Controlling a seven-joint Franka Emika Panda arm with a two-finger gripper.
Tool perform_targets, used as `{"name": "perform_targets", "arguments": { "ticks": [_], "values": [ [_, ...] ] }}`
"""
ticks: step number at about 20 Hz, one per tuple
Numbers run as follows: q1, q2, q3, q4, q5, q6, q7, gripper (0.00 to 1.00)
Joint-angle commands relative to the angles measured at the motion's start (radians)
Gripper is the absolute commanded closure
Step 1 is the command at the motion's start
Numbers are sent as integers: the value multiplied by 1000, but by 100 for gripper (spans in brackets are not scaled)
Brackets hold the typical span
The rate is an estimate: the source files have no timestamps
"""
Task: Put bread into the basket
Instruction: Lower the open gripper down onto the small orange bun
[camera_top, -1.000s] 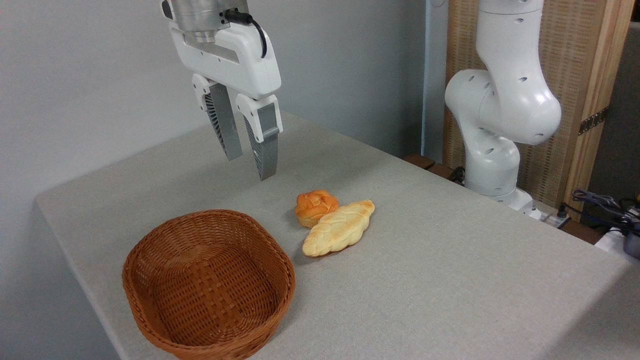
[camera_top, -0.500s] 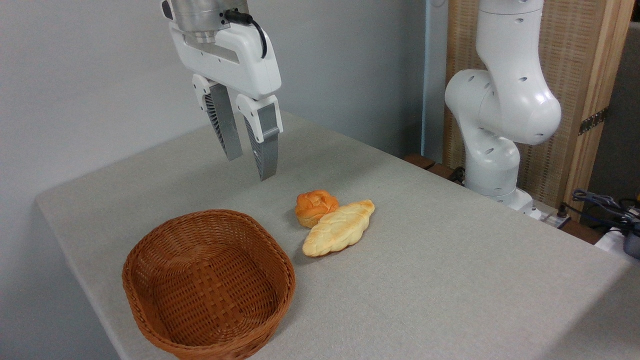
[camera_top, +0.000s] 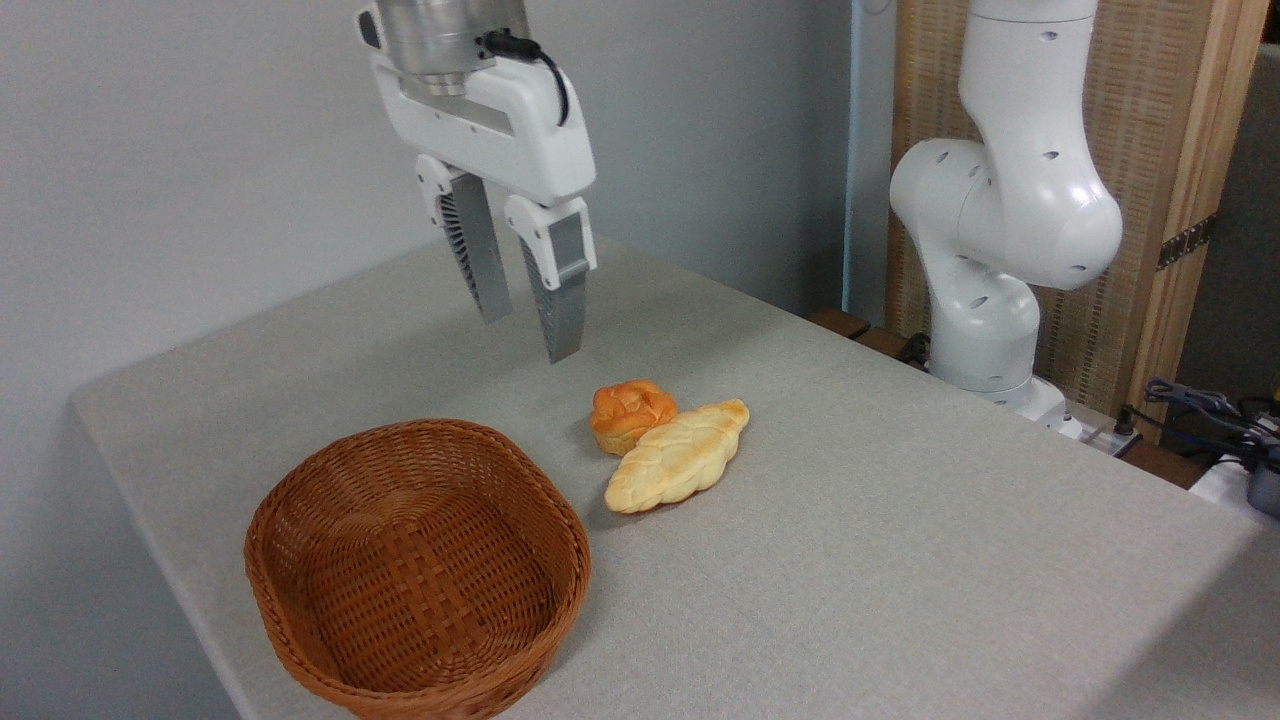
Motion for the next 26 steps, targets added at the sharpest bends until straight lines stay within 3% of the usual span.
{"name": "perform_targets", "arguments": {
  "ticks": [1, 7, 10, 18, 26],
  "values": [
    [-17, -163, 4, -221, -7, 93, 18, 0],
    [-126, -211, 4, -425, -6, 286, 18, 0],
    [-143, -246, 4, -523, -6, 349, 16, 0],
    [-156, -256, 4, -626, -7, 353, 16, 0],
    [-169, -245, 4, -645, -41, 354, 15, 0]
  ]
}}
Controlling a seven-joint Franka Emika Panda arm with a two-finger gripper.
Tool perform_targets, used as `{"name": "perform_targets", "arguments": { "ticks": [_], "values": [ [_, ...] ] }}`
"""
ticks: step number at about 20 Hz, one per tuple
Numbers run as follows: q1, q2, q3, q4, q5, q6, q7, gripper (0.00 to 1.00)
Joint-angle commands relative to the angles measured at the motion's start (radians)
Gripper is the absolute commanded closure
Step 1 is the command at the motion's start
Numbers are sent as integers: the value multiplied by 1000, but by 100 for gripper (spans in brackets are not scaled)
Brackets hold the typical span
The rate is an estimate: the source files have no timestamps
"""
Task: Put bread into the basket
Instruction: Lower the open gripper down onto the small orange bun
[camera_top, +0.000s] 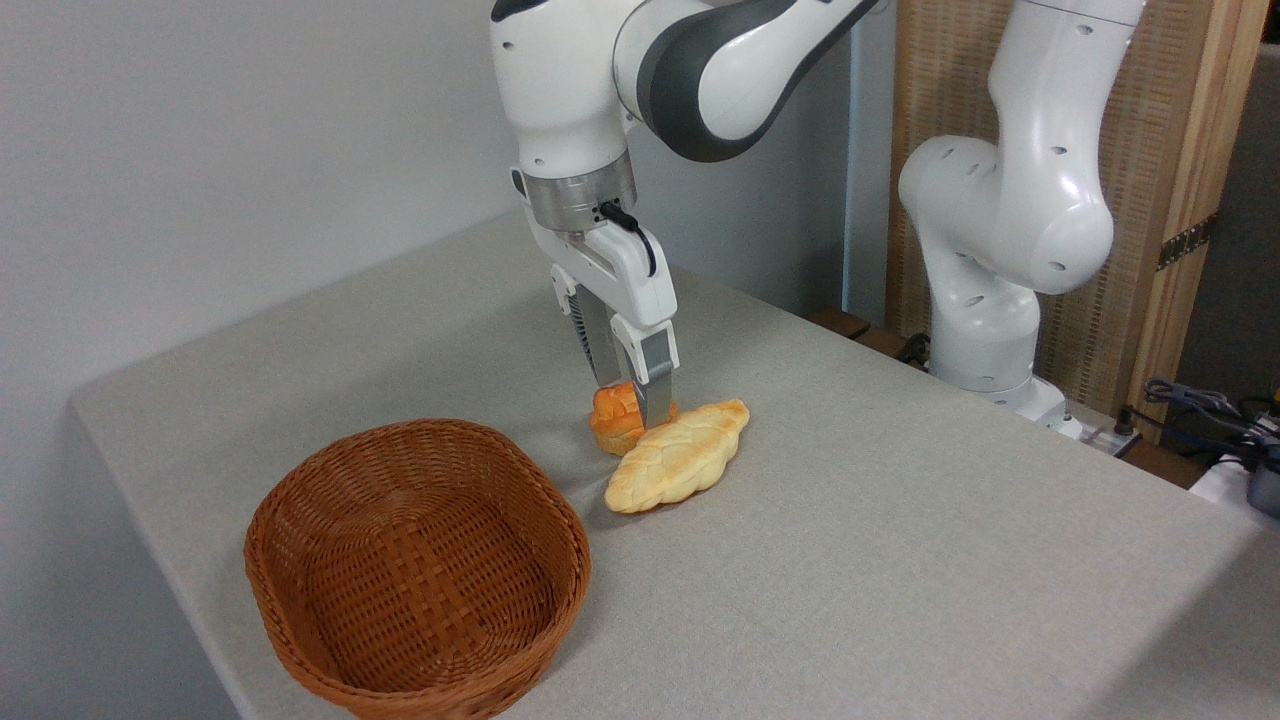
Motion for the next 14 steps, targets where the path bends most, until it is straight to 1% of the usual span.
{"name": "perform_targets", "arguments": {
  "ticks": [1, 3, 5, 8, 10, 14],
  "values": [
    [-6, -12, 8, -16, -42, 26, 9, 0],
    [-6, -11, 6, -16, -46, 29, 6, 0],
    [-6, -6, 8, -16, -69, 38, 6, 0],
    [-6, -5, 6, -27, -71, 55, 6, 0],
    [-18, -5, 8, -41, -72, 70, 6, 0],
    [-20, -3, 6, -53, -72, 83, 5, 0]
  ]
}}
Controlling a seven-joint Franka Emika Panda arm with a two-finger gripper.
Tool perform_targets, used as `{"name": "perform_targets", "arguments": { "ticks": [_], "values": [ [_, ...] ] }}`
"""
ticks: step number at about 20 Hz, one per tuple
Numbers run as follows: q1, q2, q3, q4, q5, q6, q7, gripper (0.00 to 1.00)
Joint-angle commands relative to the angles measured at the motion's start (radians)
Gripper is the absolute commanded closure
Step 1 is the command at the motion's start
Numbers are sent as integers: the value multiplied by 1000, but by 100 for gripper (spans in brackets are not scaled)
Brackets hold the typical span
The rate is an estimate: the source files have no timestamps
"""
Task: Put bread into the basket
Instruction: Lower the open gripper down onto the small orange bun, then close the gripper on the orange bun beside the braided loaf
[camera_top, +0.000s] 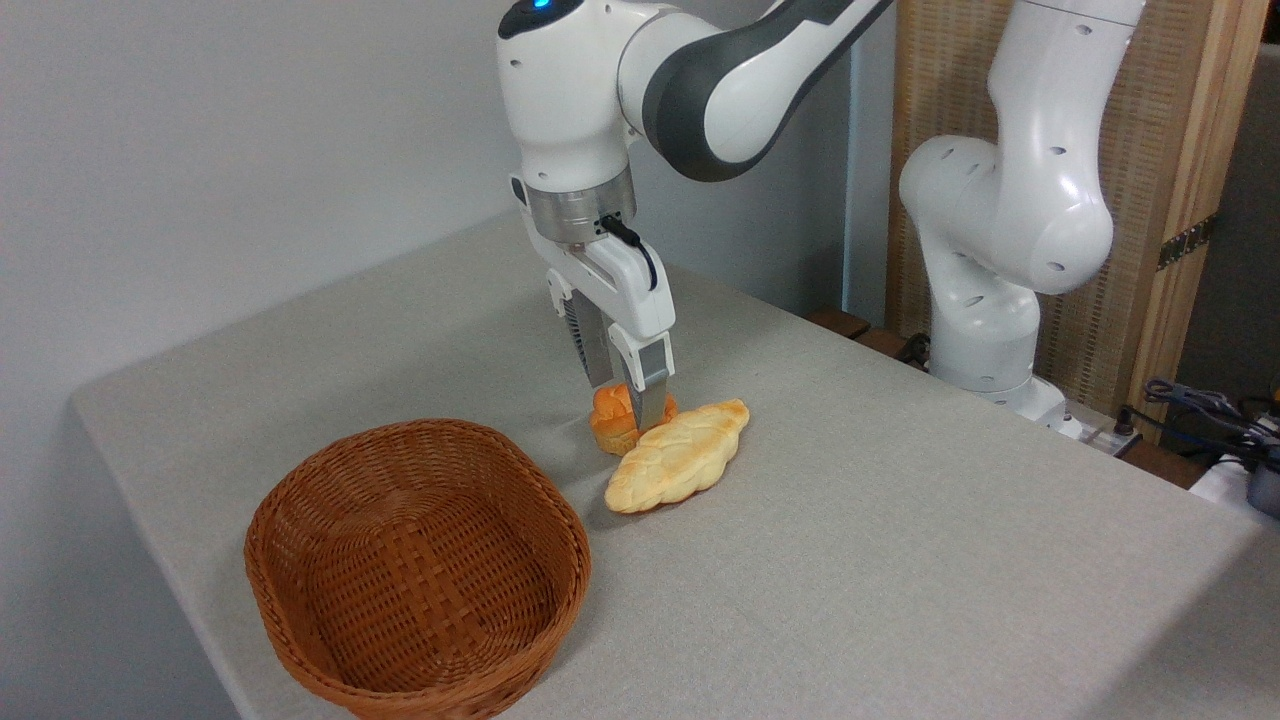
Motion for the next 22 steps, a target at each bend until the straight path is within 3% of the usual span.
{"name": "perform_targets", "arguments": {
  "ticks": [1, 11, 12, 14, 15, 22],
  "values": [
    [-12, -8, 8, -25, -19, 33, 5, 0],
    [-39, -7, 6, -81, -18, 97, 6, 1],
    [-38, -7, 6, -81, -18, 99, 8, 9],
    [-38, -7, 8, -81, -16, 99, 14, 41],
    [-38, -7, 6, -81, -16, 99, 14, 47],
    [-38, -7, 8, -81, -15, 99, 17, 54]
  ]
}}
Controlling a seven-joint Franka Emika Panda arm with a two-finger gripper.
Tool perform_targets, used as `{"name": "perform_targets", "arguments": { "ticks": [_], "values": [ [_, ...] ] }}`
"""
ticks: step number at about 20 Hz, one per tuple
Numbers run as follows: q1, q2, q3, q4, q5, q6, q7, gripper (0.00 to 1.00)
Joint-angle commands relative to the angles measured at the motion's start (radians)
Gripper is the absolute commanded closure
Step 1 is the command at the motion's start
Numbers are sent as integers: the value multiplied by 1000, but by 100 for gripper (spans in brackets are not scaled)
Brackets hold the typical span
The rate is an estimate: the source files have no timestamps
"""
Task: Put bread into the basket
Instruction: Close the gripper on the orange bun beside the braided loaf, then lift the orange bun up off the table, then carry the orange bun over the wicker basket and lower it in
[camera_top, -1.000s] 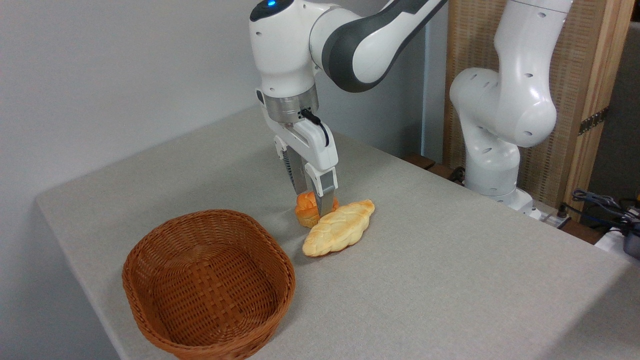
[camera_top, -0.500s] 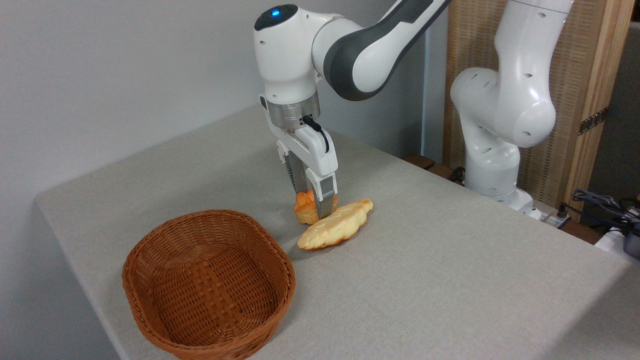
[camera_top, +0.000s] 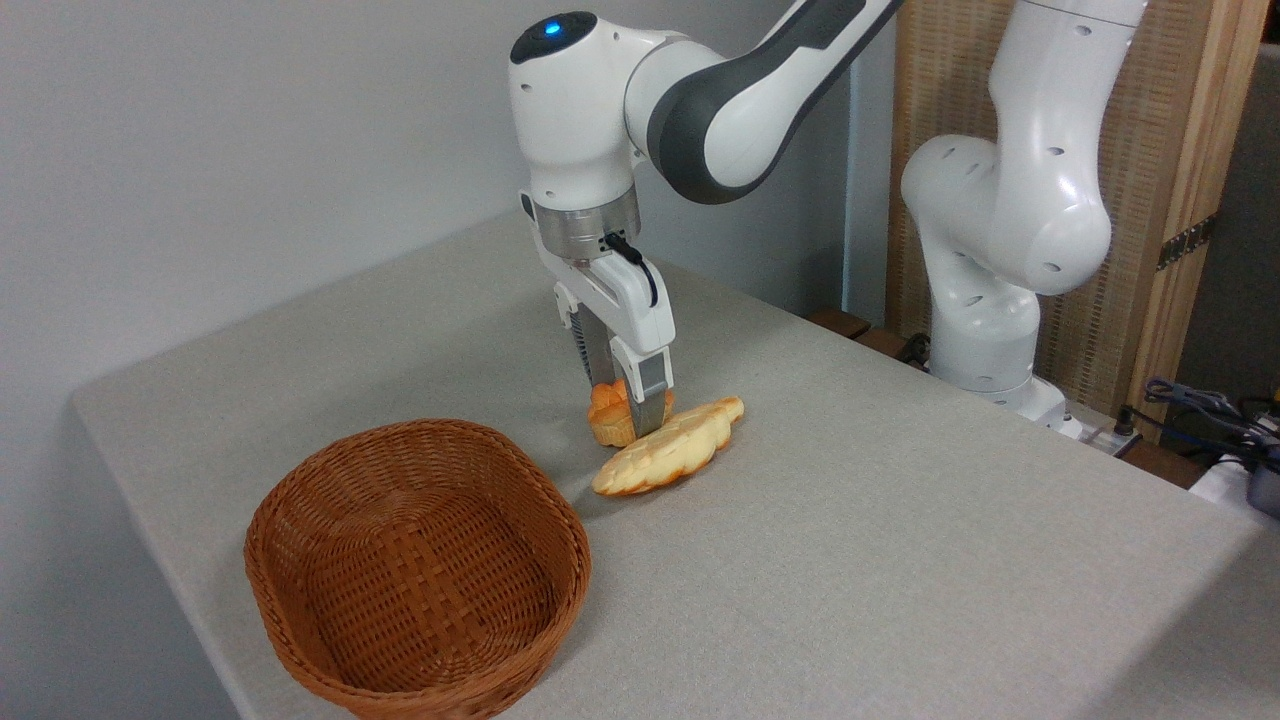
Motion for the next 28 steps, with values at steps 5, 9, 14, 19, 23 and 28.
{"name": "perform_targets", "arguments": {
  "ticks": [5, 9, 14, 19, 23, 28],
  "values": [
    [-5, -9, 8, -20, -8, 16, 49, 57],
    [3, -18, 8, -12, -8, 8, 51, 56],
    [4, -9, 34, 67, -7, -13, 49, 57],
    [-7, 47, 124, 268, -13, -168, 54, 56],
    [-7, 126, 170, 429, -17, -230, 51, 55],
    [-3, 321, 175, 669, -19, -247, 37, 48]
  ]
}}
